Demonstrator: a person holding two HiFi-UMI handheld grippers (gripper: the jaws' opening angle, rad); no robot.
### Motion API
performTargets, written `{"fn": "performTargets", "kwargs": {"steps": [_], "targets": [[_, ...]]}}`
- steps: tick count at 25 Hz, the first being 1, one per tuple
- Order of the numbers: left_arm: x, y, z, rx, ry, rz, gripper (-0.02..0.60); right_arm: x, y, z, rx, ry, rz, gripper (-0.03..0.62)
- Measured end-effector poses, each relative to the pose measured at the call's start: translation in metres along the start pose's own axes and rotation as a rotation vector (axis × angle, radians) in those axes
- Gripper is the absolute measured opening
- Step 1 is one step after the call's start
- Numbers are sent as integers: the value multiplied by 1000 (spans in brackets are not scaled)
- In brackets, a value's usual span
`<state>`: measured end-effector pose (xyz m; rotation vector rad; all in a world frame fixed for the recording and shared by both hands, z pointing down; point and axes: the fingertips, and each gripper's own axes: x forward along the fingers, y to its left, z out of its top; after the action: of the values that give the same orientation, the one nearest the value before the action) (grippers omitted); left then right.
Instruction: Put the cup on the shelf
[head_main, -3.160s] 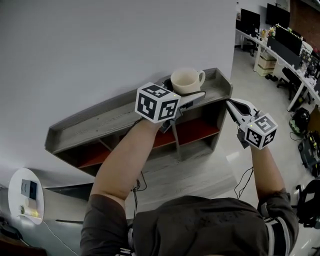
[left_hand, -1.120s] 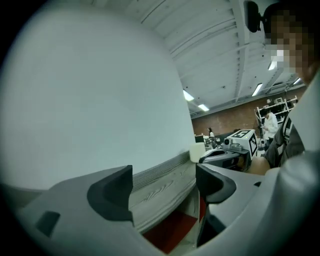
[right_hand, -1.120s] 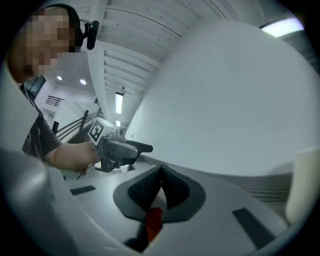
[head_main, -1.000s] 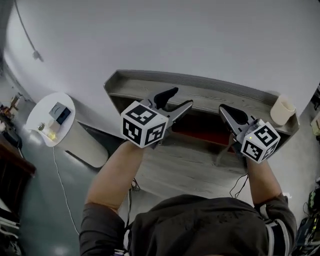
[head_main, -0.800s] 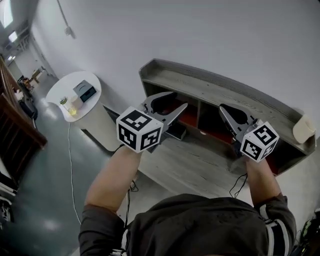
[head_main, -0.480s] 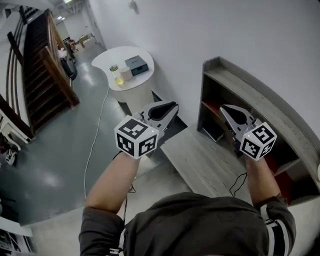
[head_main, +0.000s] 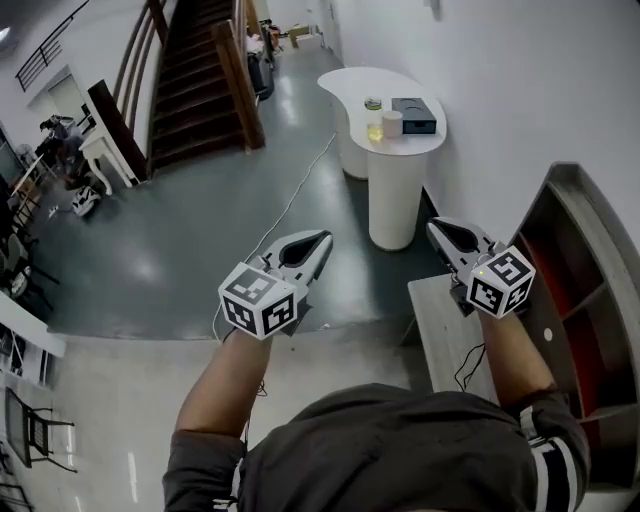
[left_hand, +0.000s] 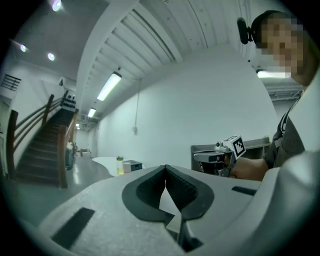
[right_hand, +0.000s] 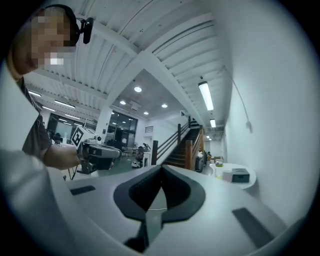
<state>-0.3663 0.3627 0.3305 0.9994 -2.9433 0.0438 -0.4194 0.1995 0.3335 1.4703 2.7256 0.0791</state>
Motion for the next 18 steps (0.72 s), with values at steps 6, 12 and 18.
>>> {"fn": "performTargets", "kwargs": {"steps": [6,12,18], "targets": [[-92,64,-30,-68,6,216,6,87,52,-13,24,1,160,-9],[-127,87,-42,-96,-11,274,6,116,78,-21,31,9,200,-9],[-125,89,-40,-101,-32,263,6,115,75,-19,40,5,189,-9]]}}
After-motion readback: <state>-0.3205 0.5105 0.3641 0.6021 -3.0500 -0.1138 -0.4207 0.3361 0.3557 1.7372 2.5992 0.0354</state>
